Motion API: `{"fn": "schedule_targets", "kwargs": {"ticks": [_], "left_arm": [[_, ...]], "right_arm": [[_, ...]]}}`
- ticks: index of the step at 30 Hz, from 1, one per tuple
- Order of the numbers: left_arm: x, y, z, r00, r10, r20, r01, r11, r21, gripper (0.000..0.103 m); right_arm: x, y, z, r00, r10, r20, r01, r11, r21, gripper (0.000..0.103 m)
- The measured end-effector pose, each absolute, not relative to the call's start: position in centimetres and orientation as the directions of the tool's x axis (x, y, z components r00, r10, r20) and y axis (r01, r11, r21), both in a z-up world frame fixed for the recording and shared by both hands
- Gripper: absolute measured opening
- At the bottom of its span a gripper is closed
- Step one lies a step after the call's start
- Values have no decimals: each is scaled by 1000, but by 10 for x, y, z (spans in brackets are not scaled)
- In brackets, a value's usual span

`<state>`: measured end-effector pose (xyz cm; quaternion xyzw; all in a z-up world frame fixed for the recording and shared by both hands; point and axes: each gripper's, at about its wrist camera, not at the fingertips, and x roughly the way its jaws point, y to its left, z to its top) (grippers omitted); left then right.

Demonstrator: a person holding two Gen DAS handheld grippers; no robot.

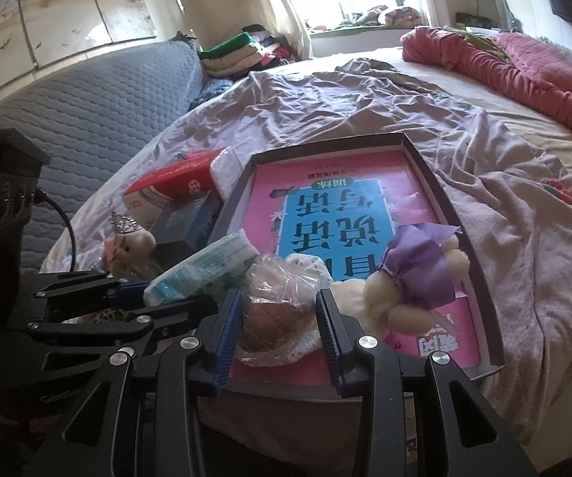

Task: Organize soft objects
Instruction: 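Carry the tissue pack and plastic bag over the pink tray, then lower the tissue pack and bag onto the tray and open both grippers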

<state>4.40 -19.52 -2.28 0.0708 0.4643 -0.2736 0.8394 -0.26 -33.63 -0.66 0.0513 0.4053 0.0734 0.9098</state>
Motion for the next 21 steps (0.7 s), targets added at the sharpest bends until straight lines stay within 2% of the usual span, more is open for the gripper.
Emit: {"fn": "schedule_targets", "kwargs": {"ticks": [9,21], "left_arm": [[47,-203,-32,396,-387,-832,531,836,-136,32],[50,-212,-44,370,-358,-857,526,842,-124,33]], "right_arm": [[6,-354,-15,661,129,-739,-36,990,140,40],[7,-361,-23,650,138,-747,-17,986,168,40]]}}
